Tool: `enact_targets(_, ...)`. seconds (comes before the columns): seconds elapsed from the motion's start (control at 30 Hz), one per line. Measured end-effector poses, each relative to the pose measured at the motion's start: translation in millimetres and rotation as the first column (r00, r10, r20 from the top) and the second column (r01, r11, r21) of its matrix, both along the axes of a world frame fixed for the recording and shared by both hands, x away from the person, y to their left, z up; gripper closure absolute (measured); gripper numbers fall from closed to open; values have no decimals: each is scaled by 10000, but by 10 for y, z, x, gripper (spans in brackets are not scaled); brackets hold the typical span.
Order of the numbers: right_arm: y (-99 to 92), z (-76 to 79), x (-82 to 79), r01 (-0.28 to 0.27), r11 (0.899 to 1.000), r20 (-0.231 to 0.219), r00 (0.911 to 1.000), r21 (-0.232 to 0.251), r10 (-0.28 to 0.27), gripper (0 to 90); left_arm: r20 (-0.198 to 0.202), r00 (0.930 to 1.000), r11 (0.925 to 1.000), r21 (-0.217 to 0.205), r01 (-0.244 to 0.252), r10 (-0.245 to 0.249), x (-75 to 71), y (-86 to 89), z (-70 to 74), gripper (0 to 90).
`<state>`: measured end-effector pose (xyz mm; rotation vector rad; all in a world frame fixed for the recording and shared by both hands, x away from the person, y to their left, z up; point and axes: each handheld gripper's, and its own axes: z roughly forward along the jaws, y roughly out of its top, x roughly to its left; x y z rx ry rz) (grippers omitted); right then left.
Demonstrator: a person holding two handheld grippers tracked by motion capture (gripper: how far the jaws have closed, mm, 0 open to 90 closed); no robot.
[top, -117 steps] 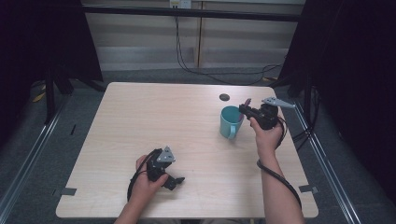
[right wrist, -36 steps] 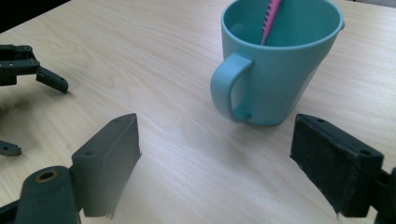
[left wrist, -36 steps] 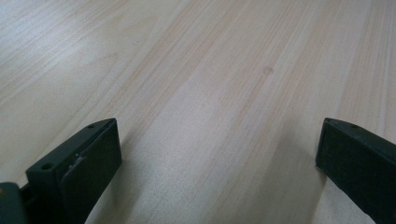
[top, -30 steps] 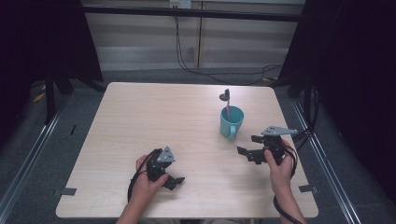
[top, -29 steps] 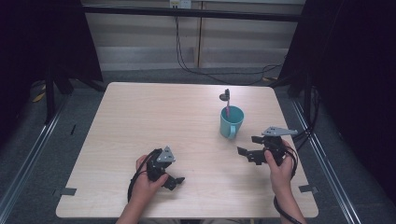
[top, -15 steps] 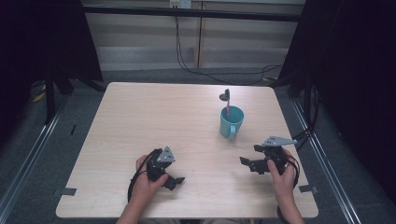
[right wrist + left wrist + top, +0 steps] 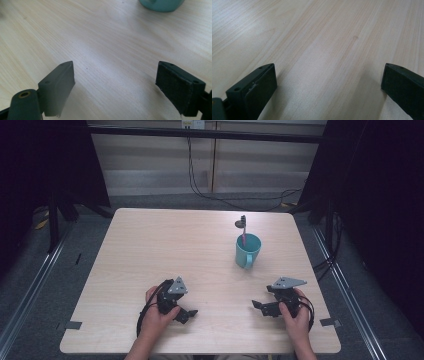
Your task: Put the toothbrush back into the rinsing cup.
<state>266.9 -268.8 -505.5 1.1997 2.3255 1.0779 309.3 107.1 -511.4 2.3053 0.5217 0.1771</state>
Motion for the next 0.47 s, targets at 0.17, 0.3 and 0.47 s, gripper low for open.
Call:
enact_targets(0.17,54,-56,-23,-58,9993,-31,10000,-364,57,139,1,10000,10000,0,-1,1,0,0,0,0)
enact_targets(0.3,84,-61,-15,12,9986,-24,10000,-524,-13,119,1,10000,10000,-1,-3,3,0,0,-1,0)
enact_targets(0.47,84,-61,-14,6,9986,-24,10000,-529,-8,118,5,10000,10000,-2,-3,3,0,-1,-1,0)
